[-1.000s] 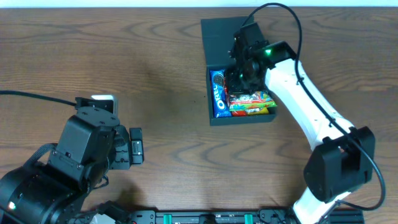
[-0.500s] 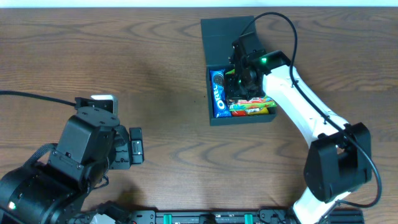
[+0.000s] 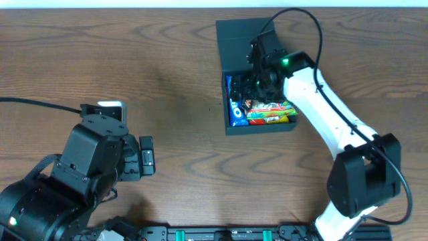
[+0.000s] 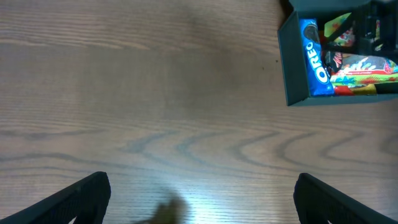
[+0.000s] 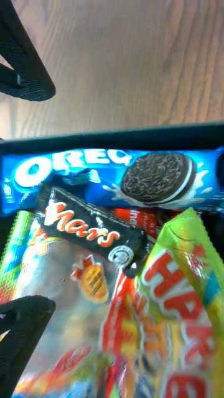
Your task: Pack container
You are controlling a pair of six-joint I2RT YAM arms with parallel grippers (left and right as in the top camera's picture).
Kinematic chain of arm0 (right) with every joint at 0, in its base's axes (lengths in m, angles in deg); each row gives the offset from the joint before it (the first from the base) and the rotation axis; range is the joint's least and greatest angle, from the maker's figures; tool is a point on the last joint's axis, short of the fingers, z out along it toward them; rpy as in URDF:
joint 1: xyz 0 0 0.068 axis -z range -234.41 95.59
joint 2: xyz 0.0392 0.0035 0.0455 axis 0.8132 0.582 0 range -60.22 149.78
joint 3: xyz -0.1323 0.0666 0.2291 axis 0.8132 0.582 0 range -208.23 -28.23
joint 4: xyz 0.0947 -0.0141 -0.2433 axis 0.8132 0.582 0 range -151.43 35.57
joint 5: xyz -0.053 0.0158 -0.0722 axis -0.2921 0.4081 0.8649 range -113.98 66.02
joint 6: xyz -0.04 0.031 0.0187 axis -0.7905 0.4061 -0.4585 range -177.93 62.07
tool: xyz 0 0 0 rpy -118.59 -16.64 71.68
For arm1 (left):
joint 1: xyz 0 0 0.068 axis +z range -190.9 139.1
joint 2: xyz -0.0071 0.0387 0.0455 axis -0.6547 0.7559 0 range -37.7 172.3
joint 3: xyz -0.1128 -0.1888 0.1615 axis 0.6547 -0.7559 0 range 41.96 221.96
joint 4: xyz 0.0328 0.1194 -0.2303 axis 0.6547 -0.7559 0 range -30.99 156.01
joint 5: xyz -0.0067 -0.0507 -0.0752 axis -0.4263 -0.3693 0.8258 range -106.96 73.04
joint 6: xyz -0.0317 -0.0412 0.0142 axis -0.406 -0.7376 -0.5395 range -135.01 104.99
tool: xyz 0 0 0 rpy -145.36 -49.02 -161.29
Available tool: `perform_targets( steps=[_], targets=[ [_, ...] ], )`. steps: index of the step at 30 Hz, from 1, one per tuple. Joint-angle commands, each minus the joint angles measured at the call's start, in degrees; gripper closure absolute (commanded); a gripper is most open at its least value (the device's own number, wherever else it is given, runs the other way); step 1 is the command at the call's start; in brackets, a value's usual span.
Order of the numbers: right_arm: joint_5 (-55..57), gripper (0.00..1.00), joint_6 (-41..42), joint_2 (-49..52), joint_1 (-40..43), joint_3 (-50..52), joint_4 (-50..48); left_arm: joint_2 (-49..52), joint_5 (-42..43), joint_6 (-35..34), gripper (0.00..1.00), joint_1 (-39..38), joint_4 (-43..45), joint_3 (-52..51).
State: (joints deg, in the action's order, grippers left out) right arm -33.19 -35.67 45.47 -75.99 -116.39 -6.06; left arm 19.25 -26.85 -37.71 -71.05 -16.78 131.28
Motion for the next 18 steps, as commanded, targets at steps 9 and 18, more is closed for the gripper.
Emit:
perform_targets(
  steps=[9, 18],
  targets=[
    [4.1, 0.01, -2.4, -20.0, 2.2, -8.1, 12.5, 3.4, -1.0, -3.1, 0.05, 0.2, 2.3, 0.0],
    [16.0, 0.01, 3.5, -25.1, 13.5, 0.9, 19.2, 11.3, 16.7, 5.0, 0.05, 7.1, 20.1, 0.0]
  ],
)
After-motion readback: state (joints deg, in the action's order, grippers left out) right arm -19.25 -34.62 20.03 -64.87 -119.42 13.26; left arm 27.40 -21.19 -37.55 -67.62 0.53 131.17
